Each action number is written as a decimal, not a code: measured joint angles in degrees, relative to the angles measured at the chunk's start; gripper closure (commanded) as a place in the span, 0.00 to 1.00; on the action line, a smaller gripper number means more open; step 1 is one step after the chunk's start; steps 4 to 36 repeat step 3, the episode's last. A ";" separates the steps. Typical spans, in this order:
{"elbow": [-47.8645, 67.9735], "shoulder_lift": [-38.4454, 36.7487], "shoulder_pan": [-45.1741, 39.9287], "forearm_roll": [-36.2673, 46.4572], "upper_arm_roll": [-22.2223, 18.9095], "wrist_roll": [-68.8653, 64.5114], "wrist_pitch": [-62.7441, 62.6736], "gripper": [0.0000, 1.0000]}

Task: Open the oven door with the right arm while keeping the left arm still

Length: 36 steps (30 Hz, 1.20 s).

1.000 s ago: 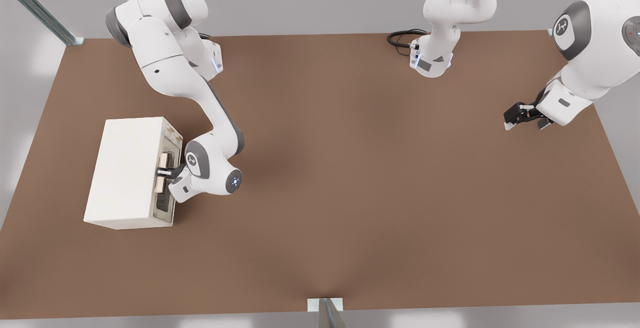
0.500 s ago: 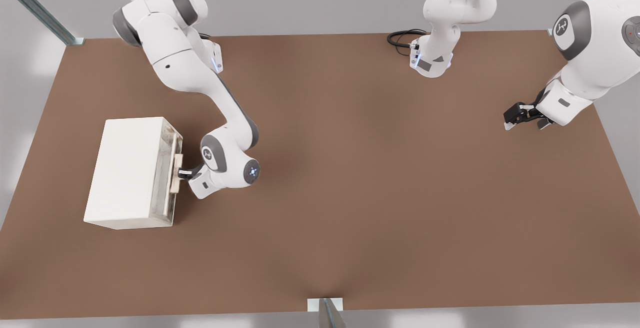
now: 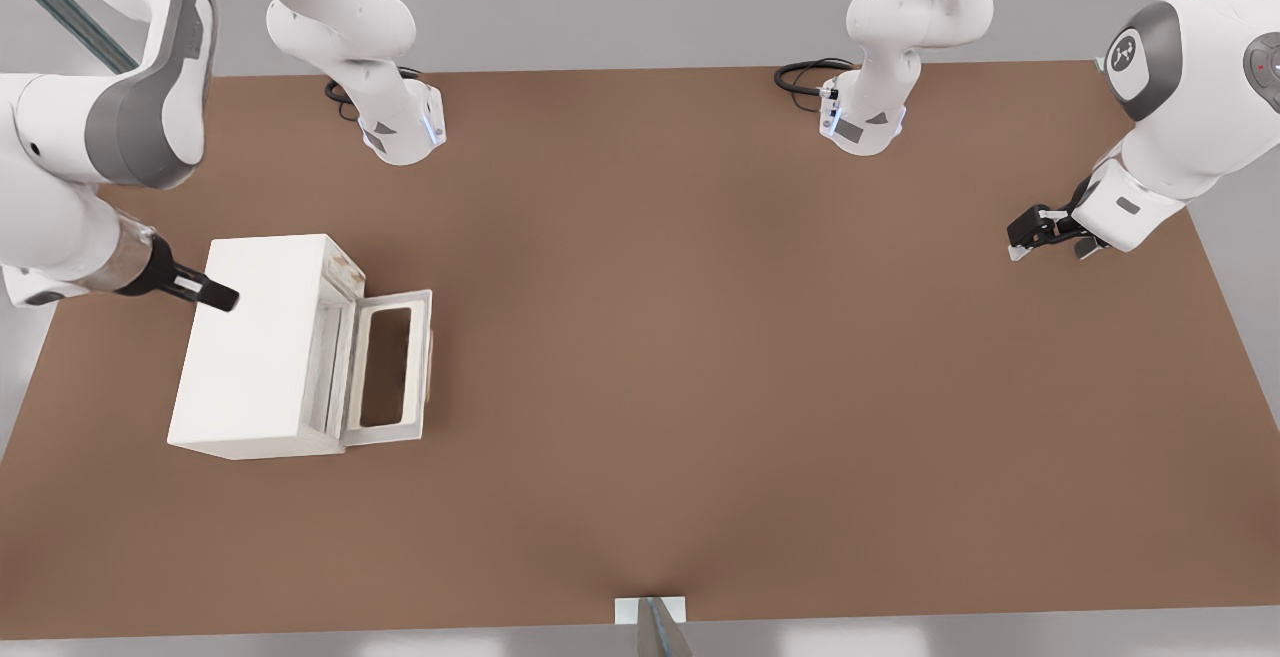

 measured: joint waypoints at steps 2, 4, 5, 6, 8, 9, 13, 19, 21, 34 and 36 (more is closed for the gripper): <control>0.38 0.02 0.13 1.19 0.00 -2.80 -0.10 0.00; 0.45 0.02 0.11 1.60 -0.04 -4.11 -0.15 0.00; 0.45 0.02 0.11 1.60 -0.04 -4.11 -0.15 0.00; 0.45 0.02 0.11 1.60 -0.04 -4.11 -0.15 0.00; 0.45 0.02 0.11 1.60 -0.04 -4.11 -0.15 0.00; 0.45 0.02 0.11 1.60 -0.04 -4.11 -0.15 0.00; 0.45 0.02 0.11 1.60 -0.04 -4.11 -0.15 0.00; 0.45 0.02 0.11 1.60 -0.04 -4.11 -0.15 0.00; 0.45 0.02 0.11 1.60 -0.04 -4.11 -0.15 0.00; 0.45 0.02 0.11 1.60 -0.04 -4.11 -0.15 0.00; 0.45 0.02 0.11 1.60 -0.04 -4.11 -0.15 0.00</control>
